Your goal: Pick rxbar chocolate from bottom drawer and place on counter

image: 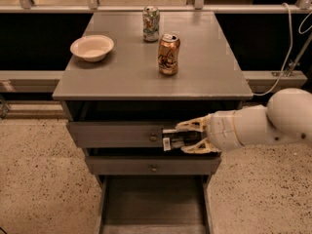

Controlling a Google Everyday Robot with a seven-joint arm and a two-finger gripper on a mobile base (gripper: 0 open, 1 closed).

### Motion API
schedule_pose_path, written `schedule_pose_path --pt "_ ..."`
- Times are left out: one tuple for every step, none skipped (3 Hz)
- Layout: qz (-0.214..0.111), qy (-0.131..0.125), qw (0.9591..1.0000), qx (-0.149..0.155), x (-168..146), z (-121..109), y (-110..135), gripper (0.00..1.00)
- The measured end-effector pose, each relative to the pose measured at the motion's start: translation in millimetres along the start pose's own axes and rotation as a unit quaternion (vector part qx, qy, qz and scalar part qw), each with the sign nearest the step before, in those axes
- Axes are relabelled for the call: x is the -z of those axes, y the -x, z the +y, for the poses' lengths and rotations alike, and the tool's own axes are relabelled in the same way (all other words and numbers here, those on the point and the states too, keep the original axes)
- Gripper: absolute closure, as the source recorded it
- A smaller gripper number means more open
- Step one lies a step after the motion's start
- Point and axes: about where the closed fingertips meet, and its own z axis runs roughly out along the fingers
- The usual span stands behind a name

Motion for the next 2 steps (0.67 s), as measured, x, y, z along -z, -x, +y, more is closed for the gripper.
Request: schedule_pose_path --pt "-0.002 0.0 1.0 0.007 53.9 -11.4 45.9 1.0" --pt "-0.002 0.001 0.9999 -0.015 87.4 -31.2 46.8 1.0"
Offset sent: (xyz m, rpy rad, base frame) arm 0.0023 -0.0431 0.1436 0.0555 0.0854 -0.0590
